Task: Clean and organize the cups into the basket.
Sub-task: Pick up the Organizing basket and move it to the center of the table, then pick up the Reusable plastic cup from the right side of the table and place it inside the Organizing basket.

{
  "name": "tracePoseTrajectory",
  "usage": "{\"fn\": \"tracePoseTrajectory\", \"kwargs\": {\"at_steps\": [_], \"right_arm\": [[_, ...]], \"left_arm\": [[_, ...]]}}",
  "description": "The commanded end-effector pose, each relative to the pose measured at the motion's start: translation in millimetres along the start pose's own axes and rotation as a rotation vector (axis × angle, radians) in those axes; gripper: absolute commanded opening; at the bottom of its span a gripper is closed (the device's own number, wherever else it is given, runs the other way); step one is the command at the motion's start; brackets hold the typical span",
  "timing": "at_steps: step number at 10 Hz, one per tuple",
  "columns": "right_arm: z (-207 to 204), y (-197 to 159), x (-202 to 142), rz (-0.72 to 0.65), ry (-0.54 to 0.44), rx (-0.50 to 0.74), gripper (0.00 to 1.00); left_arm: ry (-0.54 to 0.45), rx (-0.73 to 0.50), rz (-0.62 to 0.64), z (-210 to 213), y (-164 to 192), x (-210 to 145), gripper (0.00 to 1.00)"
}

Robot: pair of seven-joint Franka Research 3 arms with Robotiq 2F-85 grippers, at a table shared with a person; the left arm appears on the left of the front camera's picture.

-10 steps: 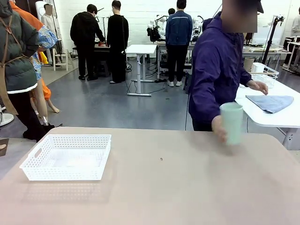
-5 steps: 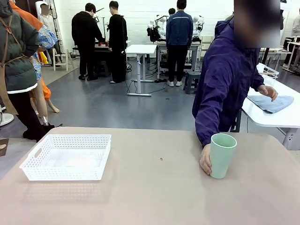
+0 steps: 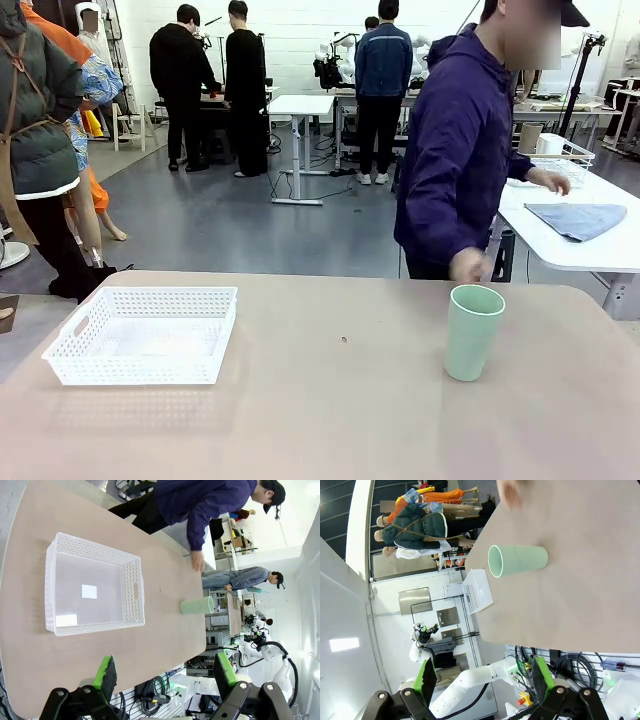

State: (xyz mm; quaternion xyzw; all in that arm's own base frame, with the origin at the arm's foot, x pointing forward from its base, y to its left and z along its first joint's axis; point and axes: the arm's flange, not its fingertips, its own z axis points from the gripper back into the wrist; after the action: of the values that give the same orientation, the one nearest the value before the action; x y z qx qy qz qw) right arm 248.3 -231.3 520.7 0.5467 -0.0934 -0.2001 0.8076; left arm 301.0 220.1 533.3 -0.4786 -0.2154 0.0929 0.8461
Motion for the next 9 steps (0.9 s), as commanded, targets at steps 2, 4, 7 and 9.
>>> {"fn": "tracePoseTrajectory", "kwargs": {"at_steps": [2,4,7,9], "right_arm": [[0,0,0,-0.004,0.001,0.002,1.0],[-18,14,8,0.312,0.0,-0.07,1.0],[-61,43,25,0.924,-0.024,-0.118,1.0],[-78,38,21,1.094,-0.031,-0.144,1.0]], "left_arm": [[0.0,-0.006,0.002,1,0,0,1.0],[0.07,0.131,-0.103,-2,-11,11,1.0],[0.411,0.486,-0.276,-16,-55,35,1.0],[0.489,0.741,-0.291,-41,-73,37,1.0]]}}
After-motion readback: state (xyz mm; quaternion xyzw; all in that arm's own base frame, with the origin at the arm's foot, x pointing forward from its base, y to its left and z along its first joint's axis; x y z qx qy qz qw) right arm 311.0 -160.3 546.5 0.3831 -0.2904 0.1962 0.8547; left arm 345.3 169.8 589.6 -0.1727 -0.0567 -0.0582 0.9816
